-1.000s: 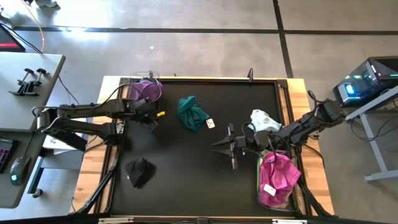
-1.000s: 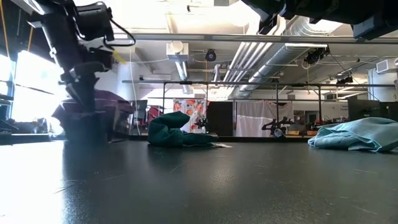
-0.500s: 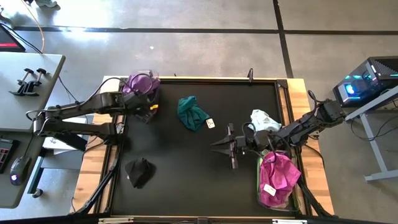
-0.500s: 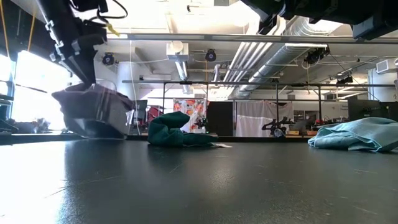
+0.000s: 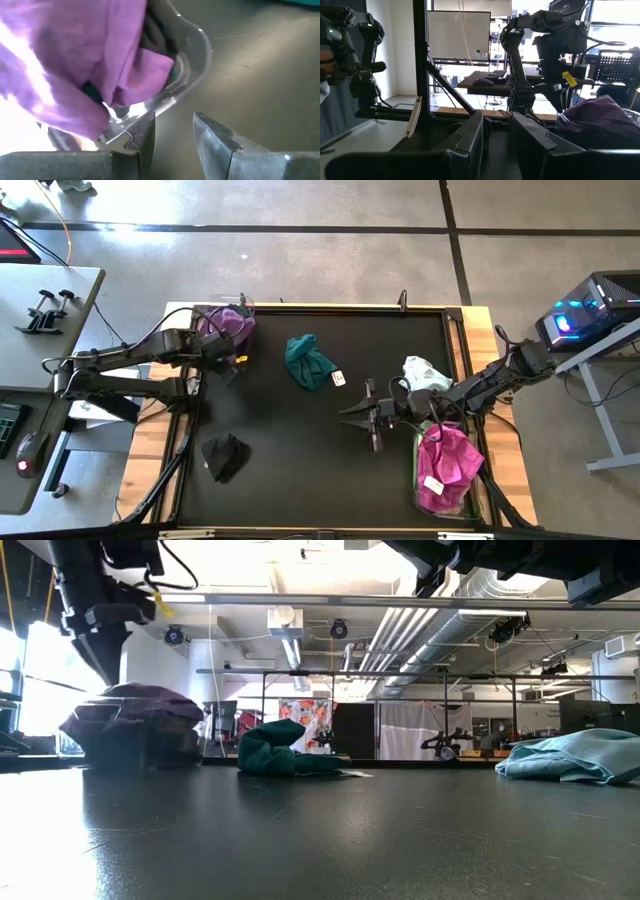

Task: Sort towels by color in basket
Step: Put the purple towel into the top transparent bin

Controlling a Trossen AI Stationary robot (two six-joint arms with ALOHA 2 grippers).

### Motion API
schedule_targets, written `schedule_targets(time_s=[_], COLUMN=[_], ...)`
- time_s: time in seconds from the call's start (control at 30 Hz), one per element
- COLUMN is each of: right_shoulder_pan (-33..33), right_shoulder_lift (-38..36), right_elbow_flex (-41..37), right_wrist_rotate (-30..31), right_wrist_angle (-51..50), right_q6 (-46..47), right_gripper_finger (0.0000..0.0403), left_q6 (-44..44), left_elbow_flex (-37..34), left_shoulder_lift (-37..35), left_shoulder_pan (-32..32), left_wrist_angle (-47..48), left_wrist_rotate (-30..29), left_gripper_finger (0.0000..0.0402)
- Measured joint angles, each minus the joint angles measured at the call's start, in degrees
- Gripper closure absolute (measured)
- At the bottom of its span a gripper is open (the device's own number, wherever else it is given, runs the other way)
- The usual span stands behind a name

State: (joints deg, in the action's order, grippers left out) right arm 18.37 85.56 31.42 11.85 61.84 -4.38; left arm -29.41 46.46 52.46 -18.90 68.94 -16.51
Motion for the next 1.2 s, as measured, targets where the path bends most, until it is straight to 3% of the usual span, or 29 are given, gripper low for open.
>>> schedule_targets(time_s=[0.13, 0.27, 0.37, 0.67, 0.93, 1.2], right_shoulder_pan=[0.00, 0.00, -0.01, -0.01, 0.00, -0.02], right_shoulder_lift=[0.00, 0.00, 0.00, 0.00, 0.00, 0.00], right_elbow_flex=[0.00, 0.00, 0.00, 0.00, 0.00, 0.00], right_wrist_rotate=[0.00, 0.00, 0.00, 0.01, 0.01, 0.01], right_wrist_angle=[0.00, 0.00, -0.38, -2.44, -2.49, -2.50], right_q6=[-0.09, -0.09, 0.07, 0.97, 0.98, 0.98], right_gripper_finger=[0.0308, 0.0308, 0.0308, 0.0308, 0.0308, 0.0308], left_q6=[-0.09, 1.80, 5.80, 13.48, 15.19, 15.15], left_elbow_flex=[-0.02, -0.02, -0.02, -4.24, -11.34, -11.61], left_shoulder_lift=[-0.03, 0.10, 0.31, 2.87, 7.80, 14.05], left_shoulder_pan=[0.00, -0.28, -1.98, -15.93, -29.44, -35.10], left_wrist_angle=[-2.88, -14.35, -20.85, -26.17, -40.01, -41.77], left_wrist_rotate=[-5.28, -15.99, -19.29, -9.51, -0.34, 5.43], left_gripper_finger=[0.0280, 0.0280, 0.0280, 0.0280, 0.0280, 0.0280])
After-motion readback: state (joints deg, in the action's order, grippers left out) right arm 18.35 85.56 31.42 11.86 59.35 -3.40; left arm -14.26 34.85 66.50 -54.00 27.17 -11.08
